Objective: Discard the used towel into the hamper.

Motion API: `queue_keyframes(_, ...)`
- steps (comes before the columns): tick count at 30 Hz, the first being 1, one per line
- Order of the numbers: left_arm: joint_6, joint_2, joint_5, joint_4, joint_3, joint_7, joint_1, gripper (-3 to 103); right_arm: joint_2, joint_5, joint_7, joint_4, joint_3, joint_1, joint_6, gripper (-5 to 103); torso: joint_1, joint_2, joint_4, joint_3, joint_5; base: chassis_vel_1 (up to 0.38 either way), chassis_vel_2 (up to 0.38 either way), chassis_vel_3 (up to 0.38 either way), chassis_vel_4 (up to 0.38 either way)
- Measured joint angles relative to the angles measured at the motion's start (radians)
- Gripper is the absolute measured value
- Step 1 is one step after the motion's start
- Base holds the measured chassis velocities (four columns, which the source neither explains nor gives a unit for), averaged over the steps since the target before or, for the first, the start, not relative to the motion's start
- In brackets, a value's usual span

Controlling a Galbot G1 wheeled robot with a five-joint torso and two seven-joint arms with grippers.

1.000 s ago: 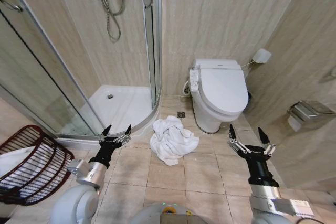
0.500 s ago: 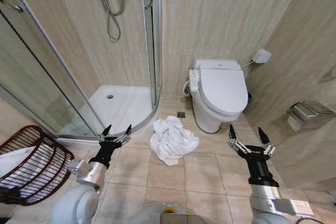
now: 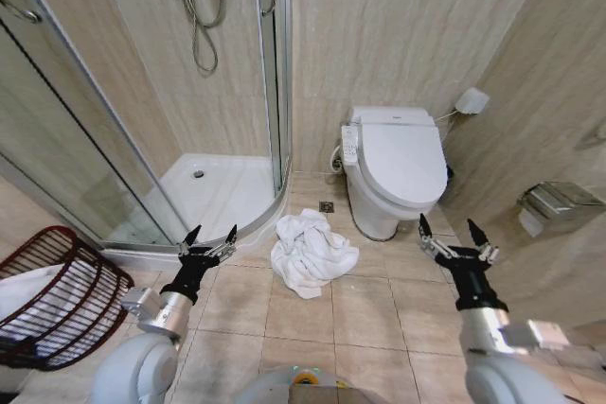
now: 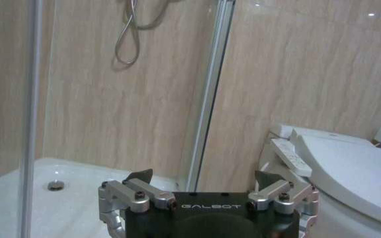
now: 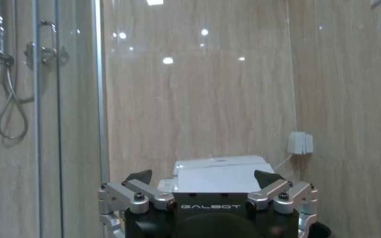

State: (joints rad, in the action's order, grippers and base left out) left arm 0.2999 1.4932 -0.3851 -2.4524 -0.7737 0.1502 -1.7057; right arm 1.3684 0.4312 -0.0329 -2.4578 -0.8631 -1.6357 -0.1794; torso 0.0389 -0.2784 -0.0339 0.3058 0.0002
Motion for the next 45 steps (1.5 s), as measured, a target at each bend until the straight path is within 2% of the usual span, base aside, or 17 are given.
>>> queue_keyframes(1, 0.000, 0.000, 0.000, 0.000, 0.000, 0.000, 0.000, 100, -0.012, 0.019, -0.002, 0.004, -0.014, 0.022, -0.033, 100, 0.000, 0.000, 0.0000, 0.000, 0.0000, 0.000, 0.000, 0.000, 0.000)
queue_keyframes(6, 0.000, 0.000, 0.000, 0.000, 0.000, 0.000, 0.000, 100, -0.070, 0.086, 0.013, 0.017, 0.024, 0.055, -0.043, 100, 0.000, 0.000, 0.0000, 0.000, -0.0002, 0.000, 0.000, 0.000, 0.000)
queue_keyframes(10, 0.000, 0.000, 0.000, 0.000, 0.000, 0.000, 0.000, 100, -0.072, 0.074, 0.013, 0.017, 0.080, 0.070, -0.043, 100, 0.000, 0.000, 0.0001, 0.000, -0.0001, 0.000, 0.000, 0.000, 0.000)
queue_keyframes(12, 0.000, 0.000, 0.000, 0.000, 0.000, 0.000, 0.000, 100, -0.067, 0.034, 0.015, 0.029, 0.103, 0.083, -0.037, 100, 0.000, 0.000, 0.0001, 0.000, -0.0003, 0.000, 0.000, 0.000, 0.000)
queue_keyframes(17, 0.000, 0.000, 0.000, 0.000, 0.000, 0.000, 0.000, 100, -0.072, 0.013, 0.015, 0.109, 0.108, 0.091, -0.004, 100, 0.000, 0.000, 0.0000, 0.000, -0.0004, 0.000, 0.000, 0.000, 0.000)
queue_keyframes(20, 0.000, 0.000, 0.000, 0.000, 0.000, 0.000, 0.000, 100, -0.074, 0.009, 0.014, 0.190, 0.118, 0.091, 0.030, 100, 0.000, -0.001, 0.0001, 0.000, -0.0001, 0.000, 0.000, 0.000, 0.000)
queue_keyframes(21, 0.000, 0.000, 0.000, 0.000, 0.000, 0.000, 0.000, 100, -0.076, 0.006, 0.014, 0.254, 0.129, 0.098, 0.064, 100, 0.000, -0.001, 0.0002, 0.000, 0.0000, 0.000, 0.000, 0.000, 0.000)
queue_keyframes(28, 0.000, 0.000, 0.000, 0.000, 0.000, 0.000, 0.000, 100, -0.087, 0.052, -0.010, 0.459, 0.198, 0.163, 0.136, 100, 0.000, -0.001, -0.0001, 0.000, -0.0001, 0.000, 0.000, 0.000, 0.000)
queue_keyframes(32, 0.000, 0.000, 0.000, 0.000, 0.000, 0.000, 0.000, 100, -0.087, 0.063, -0.017, 0.507, 0.218, 0.185, 0.170, 100, 0.000, -0.001, 0.0000, 0.000, -0.0002, 0.000, 0.000, 0.000, 0.000)
queue_keyframes(36, 0.000, 0.000, 0.000, 0.000, 0.000, 0.000, 0.000, 100, -0.084, 0.008, -0.016, 0.616, 0.261, 0.218, 0.269, 100, 0.000, -0.001, 0.0001, 0.000, -0.0001, 0.000, 0.000, 0.000, 0.000)
queue_keyframes(45, 0.000, 0.000, 0.000, 0.000, 0.000, 0.000, 0.000, 100, -0.069, 0.008, 0.039, 0.641, 0.280, 0.221, 0.277, 100, 0.000, -0.001, 0.0000, 0.000, -0.0002, 0.000, 0.000, 0.000, 0.000)
